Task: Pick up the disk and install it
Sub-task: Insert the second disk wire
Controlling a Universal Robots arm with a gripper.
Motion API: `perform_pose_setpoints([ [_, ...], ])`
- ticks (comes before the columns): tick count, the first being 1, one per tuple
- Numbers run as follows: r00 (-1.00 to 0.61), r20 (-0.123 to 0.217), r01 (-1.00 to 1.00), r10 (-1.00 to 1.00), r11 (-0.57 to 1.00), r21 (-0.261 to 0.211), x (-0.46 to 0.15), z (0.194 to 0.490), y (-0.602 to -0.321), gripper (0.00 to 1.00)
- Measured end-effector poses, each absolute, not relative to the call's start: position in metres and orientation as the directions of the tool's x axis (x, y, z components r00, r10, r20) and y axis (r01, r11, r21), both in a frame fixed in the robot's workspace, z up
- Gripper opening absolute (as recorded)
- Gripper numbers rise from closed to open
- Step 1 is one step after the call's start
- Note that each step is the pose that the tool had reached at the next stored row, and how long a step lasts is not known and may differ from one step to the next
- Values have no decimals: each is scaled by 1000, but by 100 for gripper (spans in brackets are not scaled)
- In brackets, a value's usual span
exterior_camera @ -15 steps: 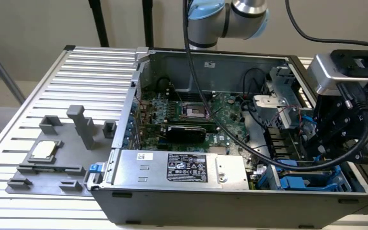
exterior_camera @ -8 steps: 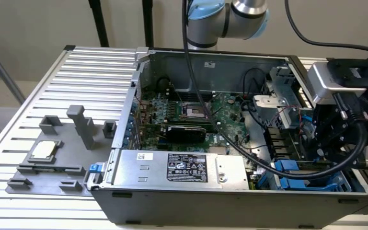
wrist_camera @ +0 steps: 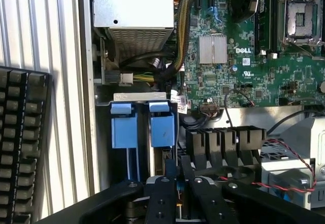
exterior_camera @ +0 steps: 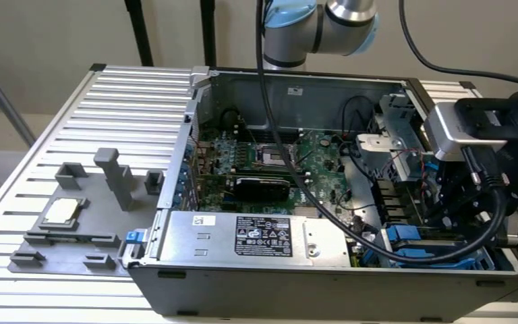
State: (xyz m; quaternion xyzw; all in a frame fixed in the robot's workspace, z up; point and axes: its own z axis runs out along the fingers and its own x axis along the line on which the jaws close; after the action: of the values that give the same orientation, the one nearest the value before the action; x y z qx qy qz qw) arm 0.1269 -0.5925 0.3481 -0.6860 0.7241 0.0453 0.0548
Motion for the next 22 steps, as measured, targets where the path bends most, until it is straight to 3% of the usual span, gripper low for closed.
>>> perform_pose_setpoints([
  [13, -53, -142, -998, -989, 55, -11, 125, 348, -595, 16],
  [22, -52, -115, -998, -992, 54, -15, 125, 348, -595, 16],
])
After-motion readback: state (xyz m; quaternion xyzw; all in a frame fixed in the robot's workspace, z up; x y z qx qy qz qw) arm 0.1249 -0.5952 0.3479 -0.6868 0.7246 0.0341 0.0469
